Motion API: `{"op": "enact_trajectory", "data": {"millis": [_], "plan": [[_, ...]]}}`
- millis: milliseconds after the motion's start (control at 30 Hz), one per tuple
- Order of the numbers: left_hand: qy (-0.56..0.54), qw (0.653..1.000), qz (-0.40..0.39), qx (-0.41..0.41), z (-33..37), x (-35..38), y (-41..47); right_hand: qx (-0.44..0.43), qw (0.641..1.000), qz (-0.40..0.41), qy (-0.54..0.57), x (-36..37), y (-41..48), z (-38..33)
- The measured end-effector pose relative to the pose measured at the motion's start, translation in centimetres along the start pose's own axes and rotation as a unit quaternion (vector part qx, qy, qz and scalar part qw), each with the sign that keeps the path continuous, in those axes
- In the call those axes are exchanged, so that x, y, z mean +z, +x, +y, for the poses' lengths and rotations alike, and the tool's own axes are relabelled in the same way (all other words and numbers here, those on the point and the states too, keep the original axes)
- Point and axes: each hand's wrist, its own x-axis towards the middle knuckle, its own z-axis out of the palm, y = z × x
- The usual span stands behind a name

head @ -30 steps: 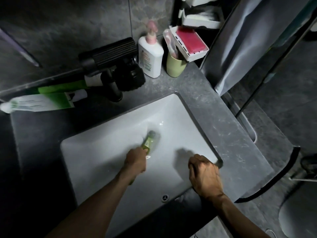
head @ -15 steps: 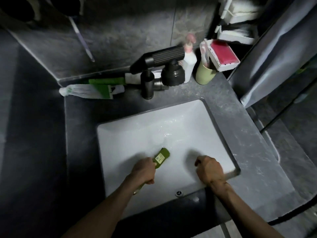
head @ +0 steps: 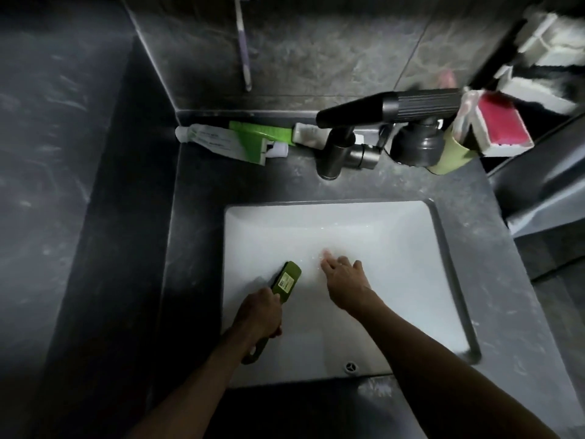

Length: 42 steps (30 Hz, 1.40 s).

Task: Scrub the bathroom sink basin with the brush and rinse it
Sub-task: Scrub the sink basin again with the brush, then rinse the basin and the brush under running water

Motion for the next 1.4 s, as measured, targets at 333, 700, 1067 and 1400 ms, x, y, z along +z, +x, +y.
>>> {"op": "enact_trajectory", "data": {"millis": [333, 700, 1067, 1400], "plan": [[-0.002, 0.999, -0.022, 0.026, 2.1, -2.2, -3.6, 0.067, 0.99, -0.012, 0.127, -3.1, -6.7, -0.5], [-0.01, 0.998, -0.052, 0.02, 1.9, -3.9, -8.9, 0.146, 0.96, 0.032, 0.237, -6.9, -12.3, -0.6], [-0.172, 0.984, -0.025, -0.036, 6.2, -3.6, -11.1, 0.032, 0.964, 0.074, 0.253, -11.4, -9.9, 2.8], [-0.349, 0.933, -0.061, -0.065, 9.5, -3.5, -10.2, -0.023, 0.99, 0.063, 0.124, -14.9, -7.9, 6.2]]}}
